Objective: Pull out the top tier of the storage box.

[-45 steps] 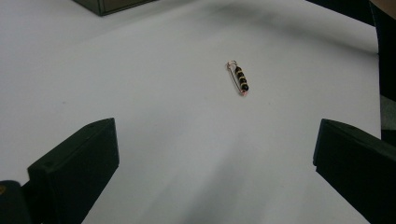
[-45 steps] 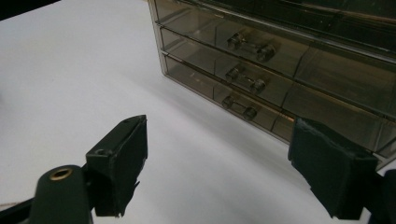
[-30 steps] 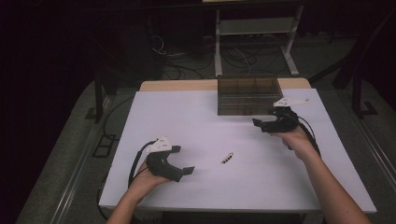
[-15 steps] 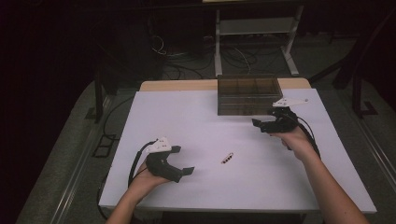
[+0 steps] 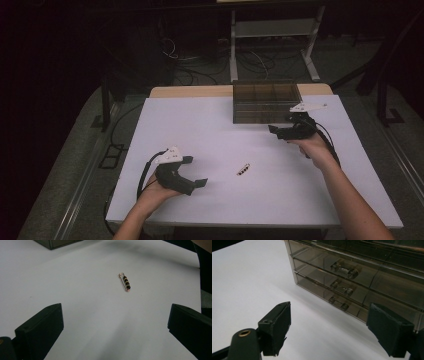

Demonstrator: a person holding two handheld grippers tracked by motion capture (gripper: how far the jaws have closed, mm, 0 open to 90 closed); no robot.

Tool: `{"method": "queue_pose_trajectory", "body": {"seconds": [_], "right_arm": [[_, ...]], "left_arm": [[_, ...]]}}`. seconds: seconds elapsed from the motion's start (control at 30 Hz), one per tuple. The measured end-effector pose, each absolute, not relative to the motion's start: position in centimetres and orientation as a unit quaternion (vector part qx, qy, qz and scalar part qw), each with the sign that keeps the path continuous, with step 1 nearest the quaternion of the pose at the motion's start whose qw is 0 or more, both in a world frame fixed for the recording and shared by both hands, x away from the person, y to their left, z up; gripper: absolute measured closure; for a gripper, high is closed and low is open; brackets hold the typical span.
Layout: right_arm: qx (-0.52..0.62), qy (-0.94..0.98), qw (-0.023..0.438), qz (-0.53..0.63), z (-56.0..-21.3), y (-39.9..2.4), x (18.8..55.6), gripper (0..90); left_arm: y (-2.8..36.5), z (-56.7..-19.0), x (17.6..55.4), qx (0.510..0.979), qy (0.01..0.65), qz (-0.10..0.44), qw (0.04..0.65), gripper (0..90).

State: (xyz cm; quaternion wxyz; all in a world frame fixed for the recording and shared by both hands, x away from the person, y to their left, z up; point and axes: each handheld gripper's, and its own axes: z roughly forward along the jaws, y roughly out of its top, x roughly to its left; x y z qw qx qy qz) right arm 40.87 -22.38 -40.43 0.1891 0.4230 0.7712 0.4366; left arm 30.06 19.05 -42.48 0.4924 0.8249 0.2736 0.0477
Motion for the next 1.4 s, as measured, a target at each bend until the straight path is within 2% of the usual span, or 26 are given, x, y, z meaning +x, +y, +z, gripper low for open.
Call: {"method": "queue_pose_trajectory", "body": {"seconds": [0.6, 1.4], "right_arm": [[0.41, 0.779, 0.204, 0.429, -40.2, -21.5, 42.1, 19.3], [0.386, 0.797, 0.258, 0.387, -40.7, -21.0, 42.3, 19.4]], "left_arm": [[19.0, -42.5, 30.1, 0.825, 0.272, 0.044, 0.494, 0.0], [19.1, -42.6, 30.2, 0.824, 0.274, 0.043, 0.494, 0.0]]}}
